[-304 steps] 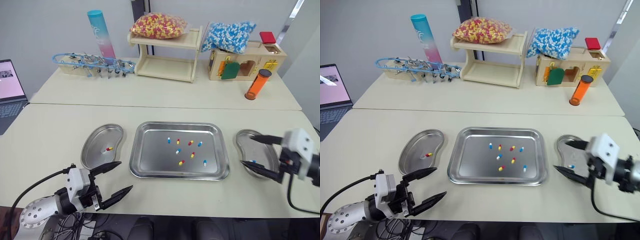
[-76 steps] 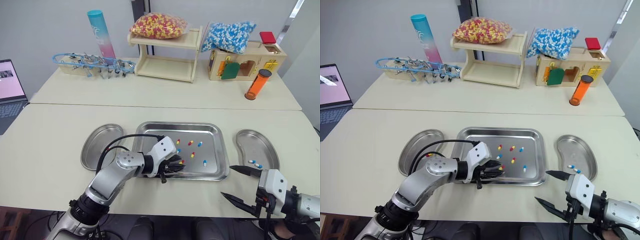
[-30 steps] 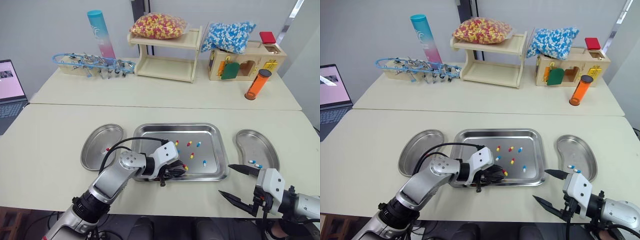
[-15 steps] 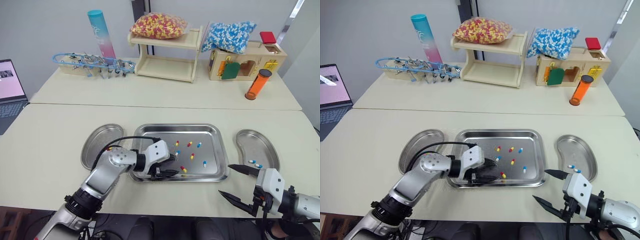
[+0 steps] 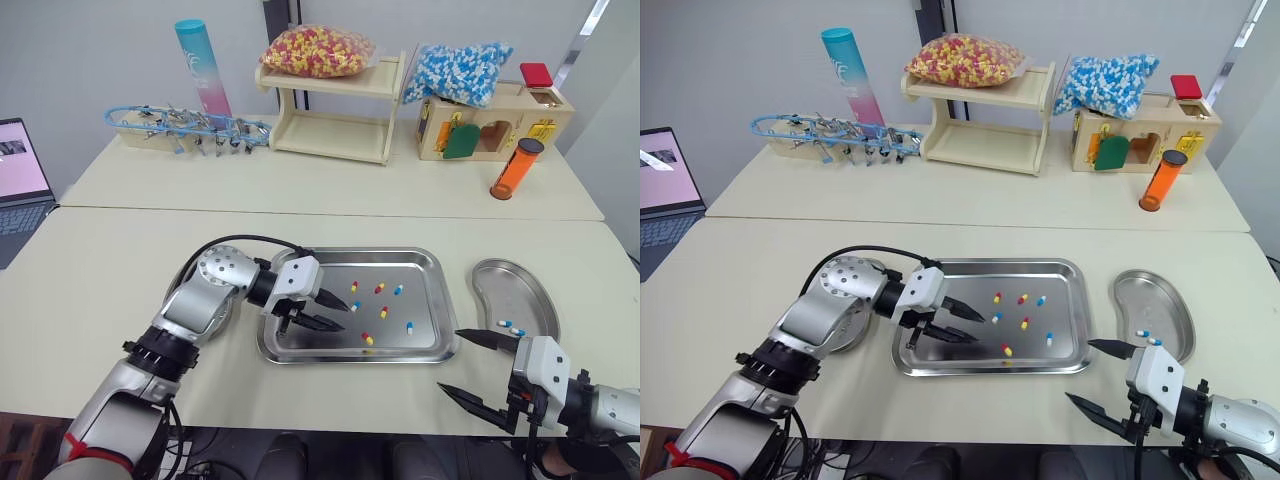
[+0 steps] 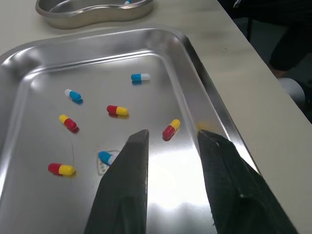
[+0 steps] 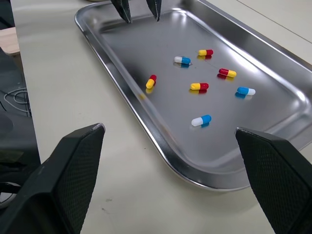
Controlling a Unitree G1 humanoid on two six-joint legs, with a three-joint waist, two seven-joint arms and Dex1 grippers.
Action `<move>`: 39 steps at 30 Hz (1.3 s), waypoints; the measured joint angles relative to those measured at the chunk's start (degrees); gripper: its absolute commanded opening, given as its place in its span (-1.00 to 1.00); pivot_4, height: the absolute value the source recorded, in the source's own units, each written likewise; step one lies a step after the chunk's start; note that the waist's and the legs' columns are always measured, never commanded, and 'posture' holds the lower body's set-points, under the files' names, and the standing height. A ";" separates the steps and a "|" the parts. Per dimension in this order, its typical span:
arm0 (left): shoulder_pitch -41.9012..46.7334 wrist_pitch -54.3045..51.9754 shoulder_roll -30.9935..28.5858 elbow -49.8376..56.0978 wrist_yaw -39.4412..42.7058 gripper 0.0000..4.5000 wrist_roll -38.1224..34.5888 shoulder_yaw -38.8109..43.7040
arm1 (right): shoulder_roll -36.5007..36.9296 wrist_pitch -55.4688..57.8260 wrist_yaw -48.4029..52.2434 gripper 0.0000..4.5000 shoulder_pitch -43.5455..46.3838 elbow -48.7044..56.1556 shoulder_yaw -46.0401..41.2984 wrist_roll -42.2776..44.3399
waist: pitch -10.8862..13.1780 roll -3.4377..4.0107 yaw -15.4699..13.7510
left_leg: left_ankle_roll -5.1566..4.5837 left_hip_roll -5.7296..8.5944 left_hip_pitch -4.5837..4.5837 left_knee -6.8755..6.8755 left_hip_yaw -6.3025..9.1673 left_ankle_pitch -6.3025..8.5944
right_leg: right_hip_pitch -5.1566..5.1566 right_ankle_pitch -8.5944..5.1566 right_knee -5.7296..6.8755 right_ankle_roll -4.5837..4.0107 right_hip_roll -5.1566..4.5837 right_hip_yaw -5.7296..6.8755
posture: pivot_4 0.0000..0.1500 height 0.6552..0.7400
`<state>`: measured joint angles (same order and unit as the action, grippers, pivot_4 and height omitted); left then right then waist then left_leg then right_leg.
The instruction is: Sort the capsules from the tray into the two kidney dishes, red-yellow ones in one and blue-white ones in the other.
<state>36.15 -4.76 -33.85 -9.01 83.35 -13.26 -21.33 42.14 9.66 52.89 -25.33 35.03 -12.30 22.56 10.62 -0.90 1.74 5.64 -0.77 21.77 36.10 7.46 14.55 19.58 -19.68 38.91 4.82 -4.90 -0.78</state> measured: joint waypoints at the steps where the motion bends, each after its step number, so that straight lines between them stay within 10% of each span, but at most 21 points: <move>1: 0.49 0.67 0.70 -1.01 0.25 -0.22 0.65 -0.68 | 0.02 0.11 0.00 1.00 0.02 0.00 -0.01 0.22 | 0.01 -0.01 0.00 | 0.00 0.00 0.00 0.00 0.01 0.00 | 0.00 0.00 0.00 0.00 0.00 0.01 | 1.00 1.00; 36: 9.98 19.03 15.19 -24.58 3.63 -0.22 14.15 -6.73 | 0.10 1.90 -0.43 1.00 -1.54 0.84 -0.09 0.85 | 0.01 -0.02 0.06 | 0.00 0.02 0.02 0.05 0.03 0.00 | -0.01 0.00 0.02 0.01 0.00 0.04 | 1.00 1.00; 39: 10.51 19.98 15.25 -25.13 3.82 -0.50 14.67 -7.17 | 0.10 1.94 -0.46 1.00 -1.54 0.89 -0.09 0.85 | 0.01 -0.02 0.08 | 0.00 0.02 0.01 0.05 0.03 0.00 | -0.01 0.00 0.02 0.01 0.00 0.03 | 1.00 1.00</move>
<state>46.65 15.22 -18.60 -34.14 87.17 1.41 -28.50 42.24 11.60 52.43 -26.87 35.92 -12.39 23.42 10.63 -0.92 1.83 5.64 -0.75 21.77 36.14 7.49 14.55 19.57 -19.68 38.93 4.83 -4.90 -0.75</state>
